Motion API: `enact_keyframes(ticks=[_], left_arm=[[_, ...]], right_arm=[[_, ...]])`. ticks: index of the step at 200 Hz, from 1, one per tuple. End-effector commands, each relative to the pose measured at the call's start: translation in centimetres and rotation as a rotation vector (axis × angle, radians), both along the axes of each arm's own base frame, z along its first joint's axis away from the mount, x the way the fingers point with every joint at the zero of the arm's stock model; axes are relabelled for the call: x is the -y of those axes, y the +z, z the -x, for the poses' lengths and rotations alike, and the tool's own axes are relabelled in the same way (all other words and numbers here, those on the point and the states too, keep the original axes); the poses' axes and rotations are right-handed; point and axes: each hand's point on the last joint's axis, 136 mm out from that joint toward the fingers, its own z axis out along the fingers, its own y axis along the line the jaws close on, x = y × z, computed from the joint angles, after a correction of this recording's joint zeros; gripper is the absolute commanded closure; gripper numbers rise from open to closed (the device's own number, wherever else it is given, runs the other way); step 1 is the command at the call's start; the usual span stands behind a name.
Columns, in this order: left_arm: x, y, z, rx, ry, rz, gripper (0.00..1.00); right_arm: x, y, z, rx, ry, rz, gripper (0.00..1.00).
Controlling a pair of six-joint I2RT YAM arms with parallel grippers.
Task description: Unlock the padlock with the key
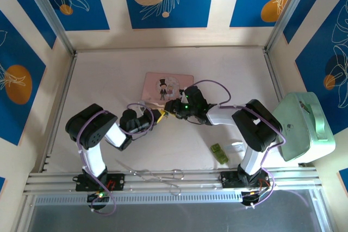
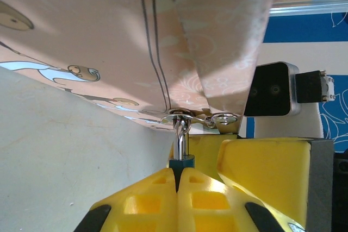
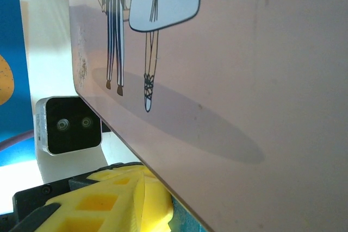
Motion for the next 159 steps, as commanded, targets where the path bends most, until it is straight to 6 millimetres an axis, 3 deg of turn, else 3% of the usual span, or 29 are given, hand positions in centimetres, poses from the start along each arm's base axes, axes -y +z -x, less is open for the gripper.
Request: enact_keyframes(ticks=[1, 45, 85, 117, 159], left_arm=[[1.0, 1.9, 0.1, 0.056, -0.054, 0.046, 0.95], [1.2, 2.1, 0.0, 0.061, -0.062, 0.05, 0.97], [1.0, 2.1, 0.0, 0.058, -0.062, 0.053, 0.97], [1.0, 2.2, 0.0, 0.061, -0.067, 0.054, 0.98], [1.2, 2.4, -0.1, 0.069, -0.082, 0.056, 0.99]], right_arm=[[2.0, -6.5, 4.0, -0.298, -0.027, 0.145, 0.6], [2.5, -7.0, 4.4, -0.325, -0.047, 0.153, 0.56], [2.1, -6.8, 4.2, -0.33, -0.048, 0.123, 0.71], [2.2, -6.9, 4.5, -0.346, -0.05, 0.119, 0.65], [2.2, -7.3, 5.1, -0.378, -0.046, 0.108, 0.7]])
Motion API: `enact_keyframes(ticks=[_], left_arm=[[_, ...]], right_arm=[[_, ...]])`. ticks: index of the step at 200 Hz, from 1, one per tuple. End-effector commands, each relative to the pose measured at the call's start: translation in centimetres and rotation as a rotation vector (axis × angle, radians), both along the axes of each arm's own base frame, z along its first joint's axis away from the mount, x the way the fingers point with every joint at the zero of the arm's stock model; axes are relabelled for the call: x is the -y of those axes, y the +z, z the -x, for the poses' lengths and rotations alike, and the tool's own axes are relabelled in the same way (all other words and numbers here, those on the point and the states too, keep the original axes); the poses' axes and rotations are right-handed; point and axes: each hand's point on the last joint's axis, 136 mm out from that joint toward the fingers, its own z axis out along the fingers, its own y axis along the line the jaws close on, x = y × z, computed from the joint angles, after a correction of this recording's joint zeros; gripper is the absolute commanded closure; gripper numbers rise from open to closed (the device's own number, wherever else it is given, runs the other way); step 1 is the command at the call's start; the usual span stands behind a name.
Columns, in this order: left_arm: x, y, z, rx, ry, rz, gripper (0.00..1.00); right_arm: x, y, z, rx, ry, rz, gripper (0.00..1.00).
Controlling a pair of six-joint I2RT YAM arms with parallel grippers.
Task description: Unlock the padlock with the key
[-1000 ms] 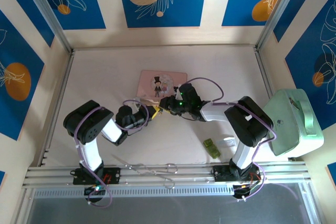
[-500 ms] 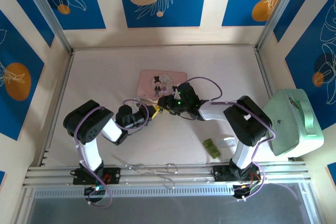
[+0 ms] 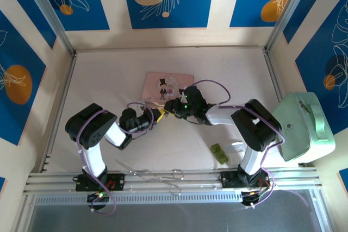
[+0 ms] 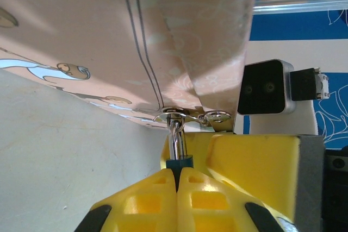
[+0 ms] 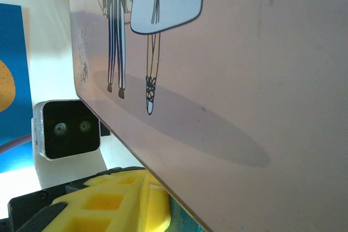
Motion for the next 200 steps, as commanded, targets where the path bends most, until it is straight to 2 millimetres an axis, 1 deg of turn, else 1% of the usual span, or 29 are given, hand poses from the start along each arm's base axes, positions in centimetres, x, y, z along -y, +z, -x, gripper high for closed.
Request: enact_keyframes(ticks=[1, 22, 35, 46, 80, 100, 129, 150, 169, 175, 188, 200], left_arm=[[1.2, 2.1, 0.2, 0.066, -0.069, 0.046, 0.99], [1.3, 2.4, 0.2, 0.078, -0.079, 0.047, 1.0], [1.4, 2.5, 0.2, 0.083, -0.089, 0.05, 1.0], [1.6, 2.6, 0.3, 0.085, -0.098, 0.052, 1.0], [2.0, 2.6, 0.5, 0.092, -0.138, 0.055, 1.0], [2.1, 2.7, 0.6, 0.094, -0.15, 0.057, 1.0], [2.0, 2.7, 0.6, 0.098, -0.159, 0.056, 1.0], [2.2, 2.7, 0.7, 0.097, -0.167, 0.057, 1.0], [2.2, 2.6, 0.8, 0.092, -0.173, 0.058, 1.0], [2.2, 2.6, 0.8, 0.092, -0.175, 0.058, 1.0], [2.2, 2.5, 0.8, 0.086, -0.18, 0.058, 1.0], [2.0, 2.4, 0.8, 0.087, -0.178, 0.057, 1.0]], right_arm=[[2.3, -7.3, 5.4, -0.38, -0.025, 0.106, 0.69], [2.8, -7.5, 5.7, -0.397, -0.037, 0.117, 0.64], [3.2, -7.4, 5.8, -0.399, -0.044, 0.122, 0.6], [3.4, -7.3, 5.8, -0.408, -0.043, 0.123, 0.59], [3.6, -6.8, 5.8, -0.443, -0.004, 0.118, 0.59], [4.2, -6.7, 6.0, -0.479, 0.007, 0.152, 0.59], [5.0, -7.1, 6.4, -0.512, 0.001, 0.175, 0.55], [5.1, -7.3, 6.6, -0.513, -0.002, 0.165, 0.53], [4.8, -7.2, 6.5, -0.508, 0.007, 0.151, 0.53], [4.7, -7.2, 6.4, -0.508, 0.009, 0.151, 0.54], [4.5, -7.1, 6.3, -0.507, 0.011, 0.15, 0.61], [4.5, -7.3, 6.1, -0.509, 0.005, 0.158, 0.62]])
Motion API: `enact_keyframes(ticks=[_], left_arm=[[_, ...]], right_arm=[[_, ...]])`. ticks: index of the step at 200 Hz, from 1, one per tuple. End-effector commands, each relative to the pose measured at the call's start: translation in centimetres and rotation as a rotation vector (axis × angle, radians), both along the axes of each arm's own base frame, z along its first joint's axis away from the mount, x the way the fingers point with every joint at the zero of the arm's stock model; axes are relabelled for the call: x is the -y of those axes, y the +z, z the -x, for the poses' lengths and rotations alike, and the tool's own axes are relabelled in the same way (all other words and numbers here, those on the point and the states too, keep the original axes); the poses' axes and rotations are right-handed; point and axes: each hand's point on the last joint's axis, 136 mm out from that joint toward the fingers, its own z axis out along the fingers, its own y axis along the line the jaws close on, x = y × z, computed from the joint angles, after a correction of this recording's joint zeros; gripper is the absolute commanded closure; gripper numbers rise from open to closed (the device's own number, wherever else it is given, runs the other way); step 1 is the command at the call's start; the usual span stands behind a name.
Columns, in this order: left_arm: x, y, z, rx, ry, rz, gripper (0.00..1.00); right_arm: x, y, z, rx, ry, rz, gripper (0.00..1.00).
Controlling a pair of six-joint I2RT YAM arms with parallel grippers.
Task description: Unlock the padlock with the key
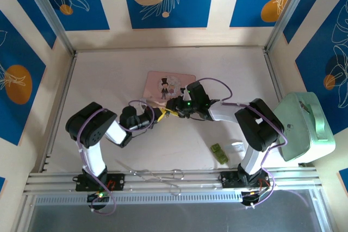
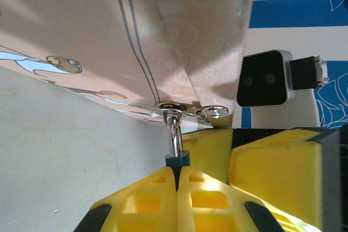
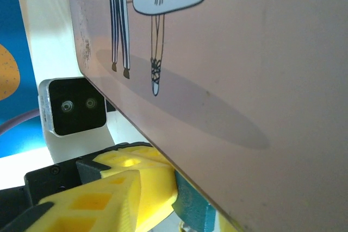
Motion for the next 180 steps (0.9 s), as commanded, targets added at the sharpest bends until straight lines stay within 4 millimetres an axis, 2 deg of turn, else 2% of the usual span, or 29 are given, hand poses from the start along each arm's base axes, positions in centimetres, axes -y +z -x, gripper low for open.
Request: enact_keyframes(ticks=[1, 61, 117, 180], left_arm=[[1.5, 2.3, 1.0, 0.089, -0.121, 0.051, 1.0], [1.4, 2.4, 1.0, 0.088, -0.12, 0.054, 1.0], [1.4, 2.5, 1.0, 0.093, -0.12, 0.054, 1.0], [1.4, 2.6, 1.0, 0.097, -0.12, 0.056, 1.0]], right_arm=[[3.3, -7.8, 5.8, -0.415, -0.047, 0.181, 0.61], [2.4, -8.3, 5.5, -0.404, -0.039, 0.169, 0.61], [4.1, -9.4, 7.1, -0.441, -0.088, 0.256, 0.55], [3.0, -9.1, 6.9, -0.451, -0.068, 0.209, 0.6]])
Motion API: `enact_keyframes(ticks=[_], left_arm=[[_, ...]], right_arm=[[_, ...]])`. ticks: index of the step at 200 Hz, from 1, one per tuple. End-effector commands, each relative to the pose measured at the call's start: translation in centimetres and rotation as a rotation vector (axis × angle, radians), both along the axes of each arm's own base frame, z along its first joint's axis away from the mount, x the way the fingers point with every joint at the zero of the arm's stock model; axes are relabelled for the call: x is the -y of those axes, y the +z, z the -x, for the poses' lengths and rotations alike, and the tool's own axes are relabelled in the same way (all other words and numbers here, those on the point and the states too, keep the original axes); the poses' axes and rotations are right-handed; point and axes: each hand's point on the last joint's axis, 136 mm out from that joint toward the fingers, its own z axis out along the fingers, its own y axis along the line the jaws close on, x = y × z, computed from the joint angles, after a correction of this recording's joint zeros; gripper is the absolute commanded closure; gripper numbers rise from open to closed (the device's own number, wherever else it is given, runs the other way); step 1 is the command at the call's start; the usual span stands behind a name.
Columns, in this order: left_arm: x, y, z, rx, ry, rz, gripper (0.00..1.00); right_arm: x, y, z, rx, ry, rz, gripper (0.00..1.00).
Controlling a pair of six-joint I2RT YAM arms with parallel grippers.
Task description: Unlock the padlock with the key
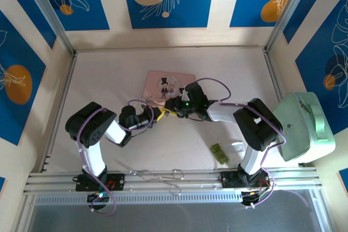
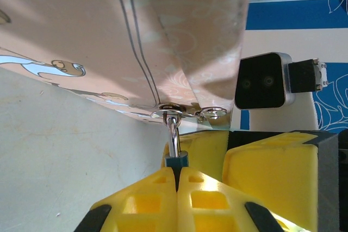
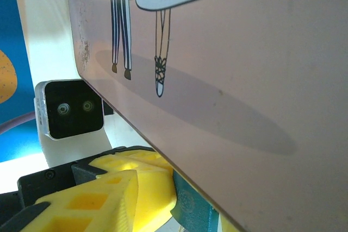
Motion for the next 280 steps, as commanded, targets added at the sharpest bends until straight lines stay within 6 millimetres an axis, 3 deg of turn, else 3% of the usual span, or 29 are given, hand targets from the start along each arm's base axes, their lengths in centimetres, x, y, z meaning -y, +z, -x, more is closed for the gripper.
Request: enact_keyframes(ticks=[1, 51, 82, 135, 187, 208, 232, 244, 280], left_arm=[[1.7, 2.6, 1.2, 0.097, -0.121, 0.054, 1.0], [1.8, 2.3, 1.1, 0.091, -0.124, 0.052, 1.0], [1.8, 2.3, 1.0, 0.091, -0.124, 0.051, 1.0], [1.8, 0.6, 1.1, 0.038, -0.128, 0.038, 1.0], [2.2, 1.9, 1.3, 0.077, -0.152, 0.053, 0.7], [2.3, 1.5, 0.9, 0.062, -0.138, 0.052, 0.69], [2.6, 0.7, 0.3, 0.022, -0.13, 0.061, 0.83], [2.7, 1.0, 0.1, 0.03, -0.128, 0.063, 0.84], [2.1, 2.3, 0.3, 0.085, -0.11, 0.059, 0.61]], right_arm=[[3.7, -8.8, 6.9, -0.465, -0.061, 0.195, 0.6], [3.1, -8.9, 7.2, -0.476, -0.049, 0.156, 0.74], [2.7, -8.8, 7.4, -0.466, -0.041, 0.127, 0.76], [2.4, -8.6, 7.2, -0.456, -0.048, 0.078, 0.91], [2.3, -8.9, 7.6, -0.461, -0.053, 0.083, 0.98], [2.3, -8.9, 7.7, -0.461, -0.05, 0.079, 1.0], [2.4, -8.9, 7.7, -0.456, -0.055, 0.084, 1.0], [2.6, -8.9, 7.7, -0.454, -0.058, 0.089, 1.0], [3.0, -8.9, 7.6, -0.451, -0.068, 0.089, 1.0]])
